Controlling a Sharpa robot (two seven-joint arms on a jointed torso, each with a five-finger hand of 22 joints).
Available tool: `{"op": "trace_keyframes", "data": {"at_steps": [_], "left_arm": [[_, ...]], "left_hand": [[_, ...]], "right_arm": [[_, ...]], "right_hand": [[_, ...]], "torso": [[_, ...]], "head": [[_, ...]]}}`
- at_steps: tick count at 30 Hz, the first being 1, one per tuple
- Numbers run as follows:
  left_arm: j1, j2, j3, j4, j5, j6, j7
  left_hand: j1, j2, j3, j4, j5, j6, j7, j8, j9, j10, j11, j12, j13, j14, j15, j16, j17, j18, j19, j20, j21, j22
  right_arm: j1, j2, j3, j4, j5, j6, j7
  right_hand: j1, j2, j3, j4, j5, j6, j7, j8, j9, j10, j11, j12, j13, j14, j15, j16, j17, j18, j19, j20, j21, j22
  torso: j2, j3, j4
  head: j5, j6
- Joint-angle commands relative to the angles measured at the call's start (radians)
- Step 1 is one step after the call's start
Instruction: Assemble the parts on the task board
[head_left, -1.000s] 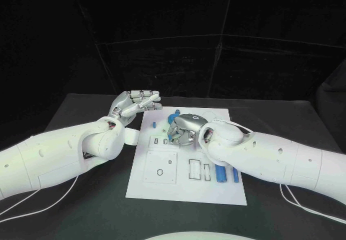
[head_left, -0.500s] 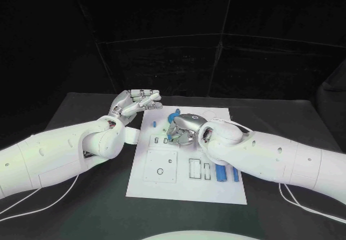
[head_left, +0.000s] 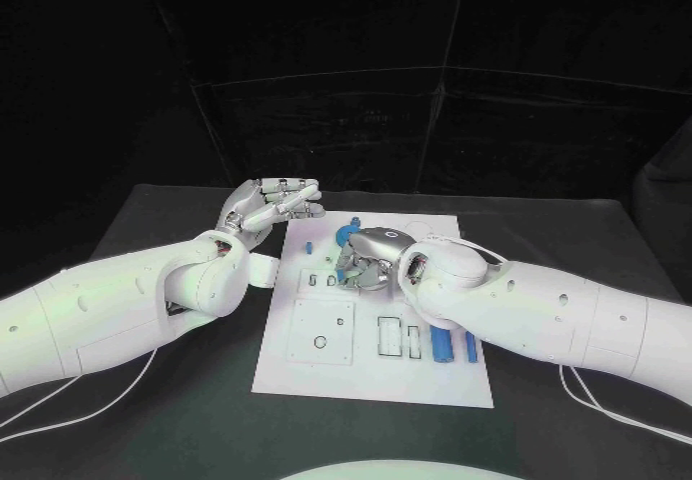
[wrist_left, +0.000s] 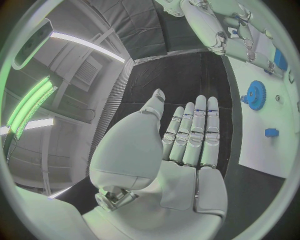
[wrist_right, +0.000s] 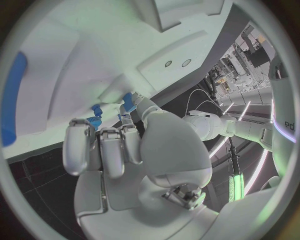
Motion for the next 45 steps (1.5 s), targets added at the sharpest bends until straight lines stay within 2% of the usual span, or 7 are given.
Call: {"op": "trace_keyframes", "data": {"at_steps": [1, 7, 20, 35, 39, 41, 45], "left_arm": [[0.002, 0.000, 0.001, 0.001, 0.001, 0.011, 0.005], [0.002, 0.000, 0.001, 0.001, 0.001, 0.010, 0.005], [0.002, 0.000, 0.001, 0.001, 0.001, 0.011, 0.003], [0.002, 0.000, 0.001, 0.000, 0.001, 0.013, 0.001], [0.002, 0.000, 0.001, 0.000, 0.001, 0.014, 0.002], [0.002, 0.000, 0.001, 0.000, 0.001, 0.014, 0.002], [0.002, 0.000, 0.001, -0.001, 0.001, 0.016, 0.001]], "left_hand": [[-0.001, 0.009, 0.002, -0.006, -0.003, 0.002, 0.003, -0.003, 0.000, 0.006, 0.001, -0.006, 0.000, 0.006, 0.000, -0.003, 0.001, 0.015, 0.007, 0.002, -0.004, -0.001], [-0.001, 0.009, 0.002, -0.006, -0.003, 0.002, 0.003, -0.003, 0.000, 0.006, 0.001, -0.006, 0.000, 0.006, 0.000, -0.003, 0.001, 0.015, 0.007, 0.002, -0.004, -0.001], [-0.001, 0.011, 0.002, -0.008, -0.003, 0.003, 0.003, -0.003, 0.000, 0.007, 0.001, -0.007, 0.000, 0.007, 0.000, -0.004, 0.002, 0.015, 0.008, 0.002, -0.005, -0.002], [-0.001, 0.011, 0.002, -0.008, -0.003, 0.003, 0.003, -0.003, 0.000, 0.007, 0.001, -0.007, 0.000, 0.007, 0.000, -0.004, 0.002, 0.015, 0.008, 0.002, -0.005, -0.002], [-0.002, 0.012, 0.001, -0.009, -0.003, 0.004, 0.002, -0.003, 0.000, 0.008, 0.000, -0.006, 0.000, 0.007, -0.001, -0.005, 0.002, 0.015, 0.009, 0.001, -0.005, -0.002], [-0.002, 0.013, 0.001, -0.010, -0.003, 0.006, 0.000, -0.002, 0.001, 0.011, -0.001, -0.006, 0.000, 0.008, -0.001, -0.005, 0.002, 0.015, 0.010, 0.001, -0.005, -0.003], [-0.002, 0.016, 0.001, -0.013, -0.003, 0.011, -0.005, 0.000, 0.001, 0.017, -0.005, -0.004, 0.000, 0.013, -0.004, -0.005, 0.004, 0.016, 0.014, 0.000, -0.005, -0.004]], "right_arm": [[-0.005, -0.003, -0.006, -0.003, -0.016, 0.057, -0.030], [-0.005, -0.002, -0.006, -0.002, -0.020, 0.052, -0.035], [-0.005, 0.005, -0.006, -0.003, -0.031, 0.040, -0.057], [-0.005, 0.007, -0.006, -0.004, -0.035, 0.027, -0.071], [-0.005, 0.006, -0.006, -0.001, -0.037, -0.008, -0.081], [-0.006, 0.005, -0.006, 0.002, -0.037, -0.038, -0.086], [-0.006, 0.004, -0.006, 0.010, -0.037, -0.098, -0.082]], "right_hand": [[-0.011, -0.004, 0.002, 0.001, -0.005, 0.022, -0.015, -0.005, -0.001, 0.011, -0.001, -0.005, 0.127, 0.083, -0.005, -0.002, 0.176, -0.006, 0.001, -0.005, 0.003, -0.001], [-0.018, -0.012, 0.001, 0.002, -0.006, 0.018, -0.013, -0.008, -0.002, 0.008, 0.000, -0.010, 0.123, 0.083, -0.004, -0.003, 0.175, -0.006, 0.001, -0.004, 0.002, -0.002], [-0.059, -0.059, -0.020, 0.015, 0.018, -0.027, 0.004, -0.038, -0.008, -0.011, 0.015, -0.038, 0.100, 0.082, 0.008, -0.005, 0.172, -0.005, -0.001, 0.006, -0.001, -0.006], [-0.074, -0.071, -0.031, 0.024, 0.008, -0.040, 0.009, -0.044, -0.006, -0.014, 0.020, -0.043, 0.095, 0.082, 0.013, -0.005, 0.172, -0.005, -0.001, 0.011, -0.002, -0.007], [-0.096, -0.085, -0.052, 0.039, -0.022, -0.074, 0.014, -0.052, -0.008, -0.050, 0.025, -0.095, 0.051, 0.081, 0.018, -0.007, 0.169, -0.005, -0.002, 0.015, -0.003, -0.009], [-0.125, -0.108, -0.085, 0.065, -0.082, -0.126, 0.024, -0.054, -0.009, -0.084, 0.035, -0.143, 0.011, 0.080, 0.025, -0.010, 0.165, -0.003, -0.008, 0.021, -0.008, -0.019], [-0.146, -0.130, -0.158, 0.112, -0.049, -0.186, 0.039, -0.050, -0.007, -0.102, 0.048, -0.162, -0.011, 0.078, 0.037, -0.013, 0.161, -0.002, -0.012, 0.033, -0.013, -0.027]], "torso": [[0.000, -0.0002, 0.0002], [0.000, -0.0006, 0.0002], [0.000, -0.0006, 0.0002], [0.000, -0.0003, 0.0002], [0.000, -0.0003, -0.0001], [0.000, -0.0004, -0.0002], [0.000, 0.0000, 0.0005]], "head": [[0.000, -0.001], [-0.001, -0.001], [-0.003, -0.002], [-0.003, -0.005], [-0.004, -0.005], [-0.004, -0.005], [-0.005, -0.005]]}}
